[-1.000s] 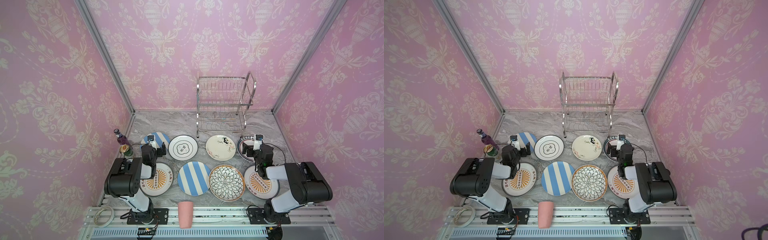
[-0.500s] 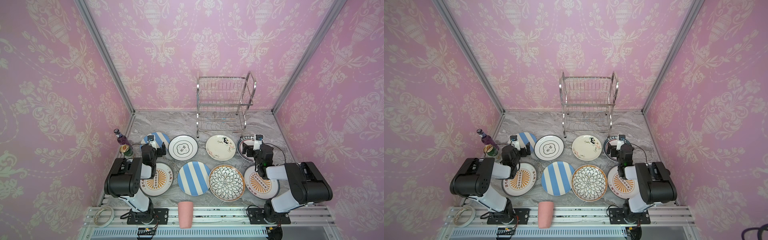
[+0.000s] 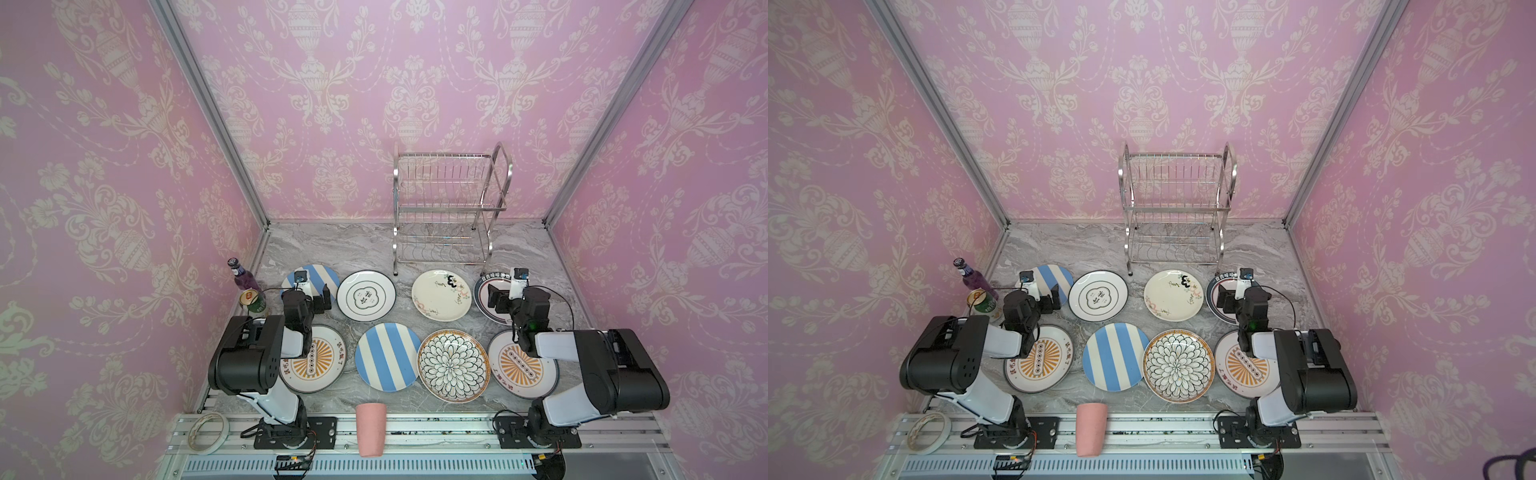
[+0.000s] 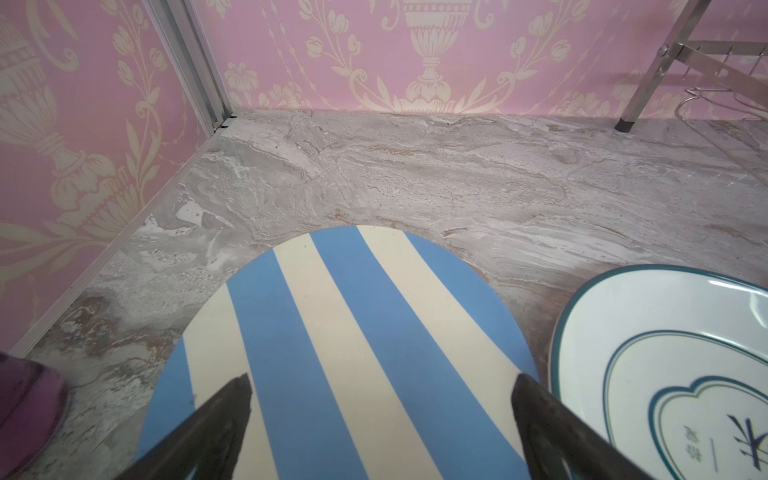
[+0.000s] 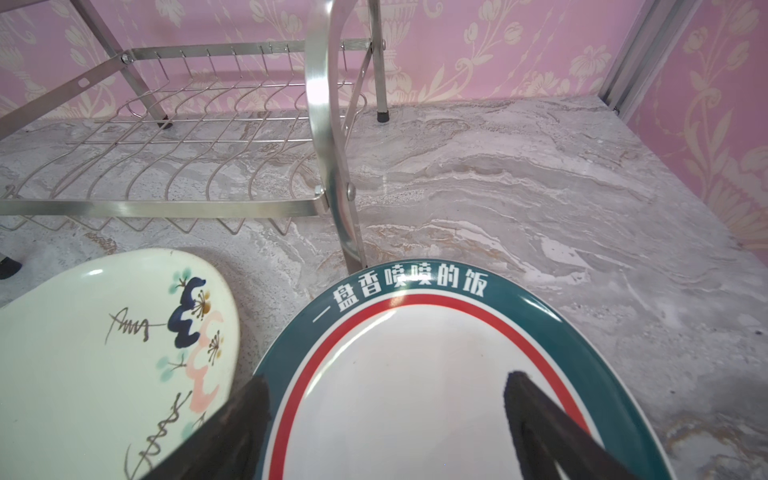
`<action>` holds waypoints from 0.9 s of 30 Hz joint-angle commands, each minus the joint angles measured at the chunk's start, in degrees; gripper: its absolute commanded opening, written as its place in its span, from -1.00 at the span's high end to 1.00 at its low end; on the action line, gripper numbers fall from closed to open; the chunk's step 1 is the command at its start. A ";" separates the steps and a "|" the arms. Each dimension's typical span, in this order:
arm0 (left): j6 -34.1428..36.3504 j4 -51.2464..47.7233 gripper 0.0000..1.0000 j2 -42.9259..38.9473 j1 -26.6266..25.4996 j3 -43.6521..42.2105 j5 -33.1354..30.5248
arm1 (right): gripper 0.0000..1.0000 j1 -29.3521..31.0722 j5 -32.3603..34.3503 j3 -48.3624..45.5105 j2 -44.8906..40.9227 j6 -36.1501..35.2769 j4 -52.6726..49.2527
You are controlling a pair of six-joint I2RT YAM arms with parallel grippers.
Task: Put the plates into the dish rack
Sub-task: 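Lower the right gripper onto the green-rimmed white plate's edge and close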
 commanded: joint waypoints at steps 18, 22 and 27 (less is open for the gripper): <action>-16.04 -24.96 -0.99 -16.63 -0.33 15.70 23.06 | -0.60 -22.52 -19.40 18.45 -14.37 12.39 -66.93; -16.17 -24.45 -0.99 -16.59 -1.82 15.83 26.19 | -0.54 -24.86 -22.42 16.30 -11.46 14.01 -62.93; -14.58 -26.30 -0.99 -15.98 -3.36 16.44 26.48 | -0.45 -26.24 -24.39 15.48 -8.14 14.29 -61.47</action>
